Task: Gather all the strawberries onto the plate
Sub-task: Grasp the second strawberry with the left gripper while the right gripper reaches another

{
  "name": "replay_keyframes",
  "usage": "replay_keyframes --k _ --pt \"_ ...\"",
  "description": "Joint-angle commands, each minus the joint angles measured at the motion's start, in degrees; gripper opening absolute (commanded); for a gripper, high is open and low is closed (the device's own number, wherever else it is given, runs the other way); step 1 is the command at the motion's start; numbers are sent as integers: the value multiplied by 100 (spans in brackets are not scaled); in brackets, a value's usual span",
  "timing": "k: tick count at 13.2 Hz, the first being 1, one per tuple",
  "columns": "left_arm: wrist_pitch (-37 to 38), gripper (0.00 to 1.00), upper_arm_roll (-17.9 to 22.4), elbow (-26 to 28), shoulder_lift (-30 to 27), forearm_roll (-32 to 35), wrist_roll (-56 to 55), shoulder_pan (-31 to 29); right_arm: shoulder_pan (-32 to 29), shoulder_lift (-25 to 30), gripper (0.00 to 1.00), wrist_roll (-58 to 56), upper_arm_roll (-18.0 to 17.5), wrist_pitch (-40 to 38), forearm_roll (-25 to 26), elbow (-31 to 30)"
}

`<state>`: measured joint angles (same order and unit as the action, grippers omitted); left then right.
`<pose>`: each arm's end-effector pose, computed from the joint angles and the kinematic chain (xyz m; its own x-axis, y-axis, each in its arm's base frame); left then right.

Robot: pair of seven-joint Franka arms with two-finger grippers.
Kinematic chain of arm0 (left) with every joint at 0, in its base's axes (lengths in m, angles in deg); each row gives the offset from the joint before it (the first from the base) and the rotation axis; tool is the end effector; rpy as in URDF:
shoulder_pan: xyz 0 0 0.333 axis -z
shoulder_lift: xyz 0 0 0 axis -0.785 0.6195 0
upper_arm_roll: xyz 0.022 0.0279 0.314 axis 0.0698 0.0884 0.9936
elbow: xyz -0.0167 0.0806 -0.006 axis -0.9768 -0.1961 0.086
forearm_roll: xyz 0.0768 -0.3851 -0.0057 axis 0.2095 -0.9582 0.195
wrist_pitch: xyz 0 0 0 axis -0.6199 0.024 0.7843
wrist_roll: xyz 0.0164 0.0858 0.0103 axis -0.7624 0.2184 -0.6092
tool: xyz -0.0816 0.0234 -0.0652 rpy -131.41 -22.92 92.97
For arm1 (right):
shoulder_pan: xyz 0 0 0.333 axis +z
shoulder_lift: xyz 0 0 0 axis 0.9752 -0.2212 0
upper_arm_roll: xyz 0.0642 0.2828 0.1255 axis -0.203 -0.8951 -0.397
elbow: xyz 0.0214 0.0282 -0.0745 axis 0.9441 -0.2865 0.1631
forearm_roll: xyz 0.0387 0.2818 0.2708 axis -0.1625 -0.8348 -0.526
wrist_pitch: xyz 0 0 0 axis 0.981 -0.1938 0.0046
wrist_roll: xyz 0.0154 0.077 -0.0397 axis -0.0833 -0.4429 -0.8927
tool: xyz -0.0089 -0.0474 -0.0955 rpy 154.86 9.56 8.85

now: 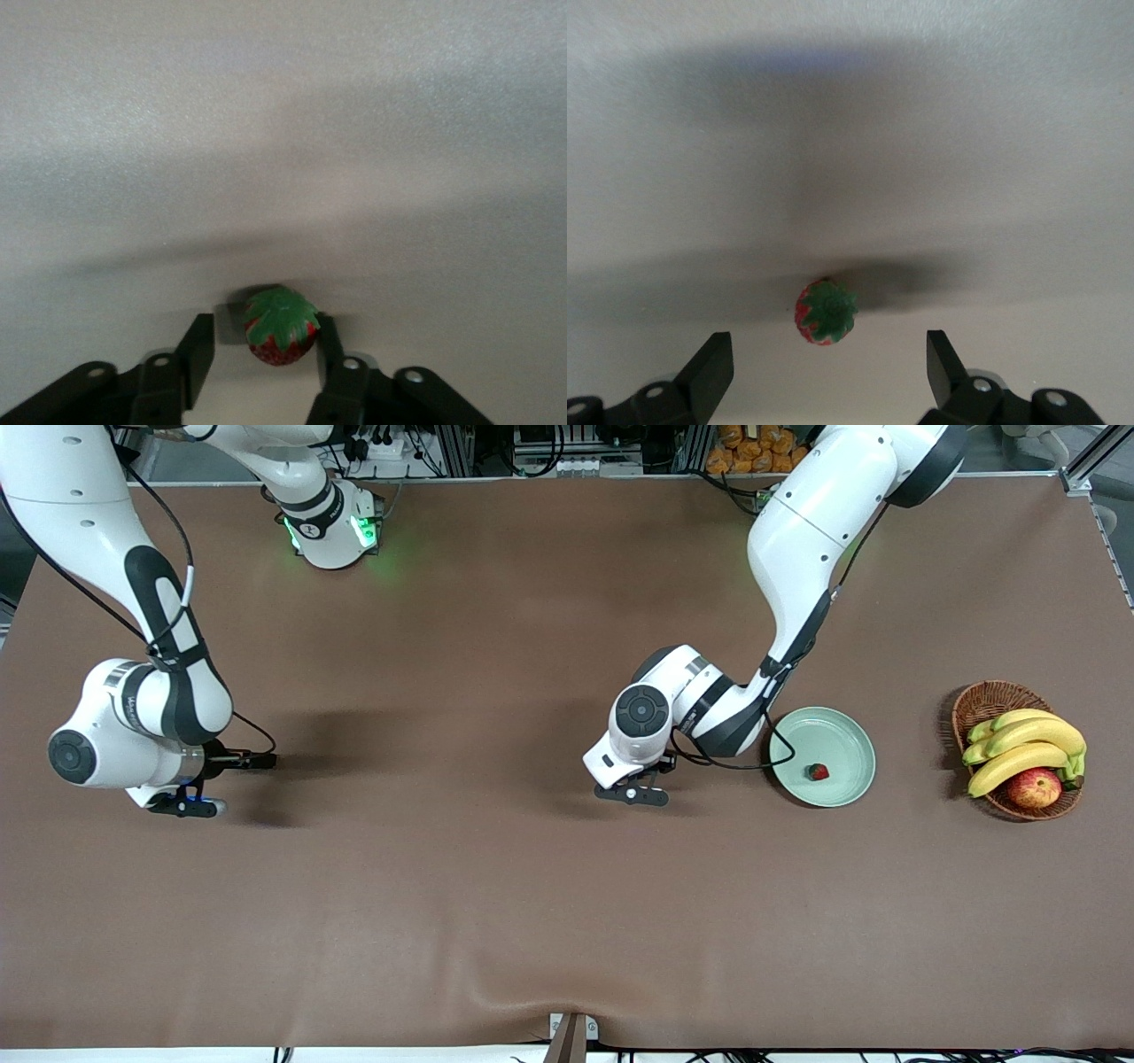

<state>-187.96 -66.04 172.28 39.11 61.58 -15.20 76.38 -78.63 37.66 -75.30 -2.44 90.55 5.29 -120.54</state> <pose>0.5431 -0.4261 0.1806 0.9822 -0.1617 -0.0954 -0.1656 -0.9856 -0.0339 0.5733 -0.0879 0.1957 0.9454 -0.0767 -0.3167 -0.0929 -0.9950 -0.0364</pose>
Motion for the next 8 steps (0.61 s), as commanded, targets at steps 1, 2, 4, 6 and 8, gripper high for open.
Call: replay_keyframes --k 1,2,4,6,8 --pt "41 47 -21 150 -207 108 10 -40 71 12 80 -12 73 111 247 -62" --pt "41 44 -21 132 -207 108 1 -40 80 4 74 -12 73 128 247 -54" --pt "41 24 -13 132 -207 99 1 -40 185 -49 66 14 73 129 247 -36" --pt "41 14 -12 132 -207 99 1 -40 273 -145 62 23 81 294 247 -36" --pt "41 0 -12 132 -207 108 9 -109 273 -207 56 14 81 410 238 -36"
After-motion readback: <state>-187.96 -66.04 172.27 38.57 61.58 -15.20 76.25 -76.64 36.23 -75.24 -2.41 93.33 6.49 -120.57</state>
